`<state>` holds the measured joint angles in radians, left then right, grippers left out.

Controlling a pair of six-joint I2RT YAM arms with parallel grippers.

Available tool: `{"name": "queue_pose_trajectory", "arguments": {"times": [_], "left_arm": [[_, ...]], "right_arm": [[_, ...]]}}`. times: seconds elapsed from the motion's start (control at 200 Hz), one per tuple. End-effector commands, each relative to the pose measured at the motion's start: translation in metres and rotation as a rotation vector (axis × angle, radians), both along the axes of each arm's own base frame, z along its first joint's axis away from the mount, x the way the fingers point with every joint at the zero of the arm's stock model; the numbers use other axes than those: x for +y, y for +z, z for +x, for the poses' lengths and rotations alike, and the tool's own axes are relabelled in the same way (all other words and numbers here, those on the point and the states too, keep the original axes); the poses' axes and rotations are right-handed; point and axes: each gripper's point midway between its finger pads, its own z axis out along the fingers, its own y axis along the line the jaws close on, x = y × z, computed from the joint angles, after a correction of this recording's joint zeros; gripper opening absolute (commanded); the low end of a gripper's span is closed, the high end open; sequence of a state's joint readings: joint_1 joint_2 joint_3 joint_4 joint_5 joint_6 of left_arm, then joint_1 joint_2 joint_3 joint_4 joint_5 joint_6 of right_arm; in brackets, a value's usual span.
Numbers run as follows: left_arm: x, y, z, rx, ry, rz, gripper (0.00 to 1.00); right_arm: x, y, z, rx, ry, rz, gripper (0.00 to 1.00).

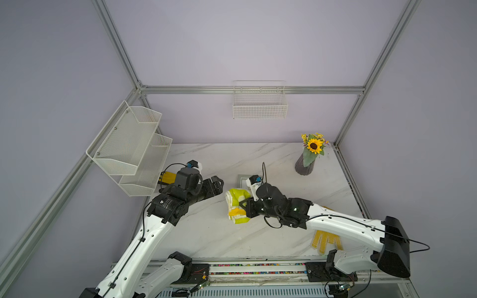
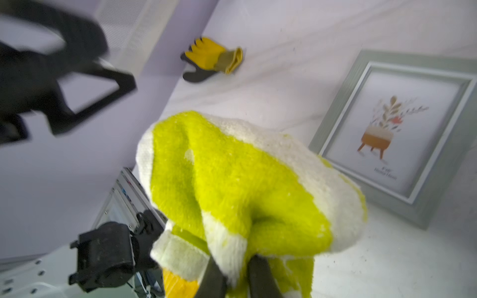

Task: Wipe the picture frame with a cloth
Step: Pick up the cleaning item at the center of the board.

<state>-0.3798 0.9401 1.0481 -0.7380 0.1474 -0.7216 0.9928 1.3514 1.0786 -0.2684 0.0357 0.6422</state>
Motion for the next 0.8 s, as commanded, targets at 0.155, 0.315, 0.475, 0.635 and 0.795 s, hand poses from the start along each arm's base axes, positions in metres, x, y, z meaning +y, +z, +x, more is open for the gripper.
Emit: {"name": "queue_pose_trajectory", "arguments": {"times": [0.155,0.315,0.475,0.635,0.795], "left_arm": [[-0.065,0.047,-0.005,-0.156,-0.317,-0.334,1.00],[-0.071,0.048,-0.007,-0.179,-0.349,-0.374,1.00],[-0.068,0.025,-0.006,-0.116,-0.333,-0.329,1.00],[-0.062,0.008,-0.003,-0.106,-0.298,-0.286,1.00],[-0.056,0.006,0.004,-0.121,-0.266,-0.236,1.00]], "right_arm": [[0.007,0.016,0.027,-0.070,-0.006,0.018,0.00],[0.014,0.026,0.032,-0.087,-0.005,0.039,0.00],[0.014,0.035,0.034,-0.102,-0.012,0.052,0.00],[0.014,0.047,0.029,-0.107,0.002,0.084,0.00],[0.016,0.060,0.021,-0.103,0.034,0.144,0.00]]}}
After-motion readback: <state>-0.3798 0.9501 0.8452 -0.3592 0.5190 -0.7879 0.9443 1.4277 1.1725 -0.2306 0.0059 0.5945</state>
